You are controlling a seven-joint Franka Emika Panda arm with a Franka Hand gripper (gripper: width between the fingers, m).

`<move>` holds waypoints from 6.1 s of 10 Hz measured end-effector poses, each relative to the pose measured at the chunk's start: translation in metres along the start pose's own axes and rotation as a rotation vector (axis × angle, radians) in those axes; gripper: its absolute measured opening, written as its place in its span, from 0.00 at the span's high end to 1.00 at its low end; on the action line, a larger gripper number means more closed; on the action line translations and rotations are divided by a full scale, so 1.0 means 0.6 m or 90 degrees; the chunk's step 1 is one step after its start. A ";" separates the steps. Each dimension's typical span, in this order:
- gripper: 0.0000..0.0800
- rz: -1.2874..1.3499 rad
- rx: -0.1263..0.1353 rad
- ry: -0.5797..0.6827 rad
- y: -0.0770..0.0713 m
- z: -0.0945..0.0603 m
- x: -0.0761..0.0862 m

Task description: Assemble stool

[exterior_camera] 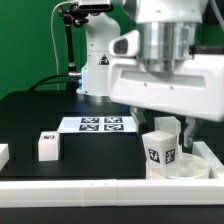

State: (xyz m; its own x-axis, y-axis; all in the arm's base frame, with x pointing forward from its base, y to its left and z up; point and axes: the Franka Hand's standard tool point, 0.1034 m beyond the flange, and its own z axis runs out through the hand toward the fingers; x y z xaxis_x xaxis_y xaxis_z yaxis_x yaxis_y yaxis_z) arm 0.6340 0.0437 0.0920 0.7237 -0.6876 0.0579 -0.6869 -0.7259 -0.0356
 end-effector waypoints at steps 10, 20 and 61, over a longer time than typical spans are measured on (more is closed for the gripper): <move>0.19 -0.245 0.002 0.033 0.123 0.003 0.025; 0.19 -0.535 -0.058 0.040 0.256 0.054 0.095; 0.58 -0.459 -0.205 -0.497 0.371 0.130 0.032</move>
Offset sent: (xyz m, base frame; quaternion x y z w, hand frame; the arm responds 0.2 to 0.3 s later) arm 0.0000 0.0000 0.0000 0.0000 0.0000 0.0000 1.0000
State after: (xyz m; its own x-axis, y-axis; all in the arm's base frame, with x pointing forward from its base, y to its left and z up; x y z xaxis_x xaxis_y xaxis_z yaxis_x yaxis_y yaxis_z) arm 0.5003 -0.1325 0.0073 0.7264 -0.0080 -0.6872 0.0087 -0.9997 0.0208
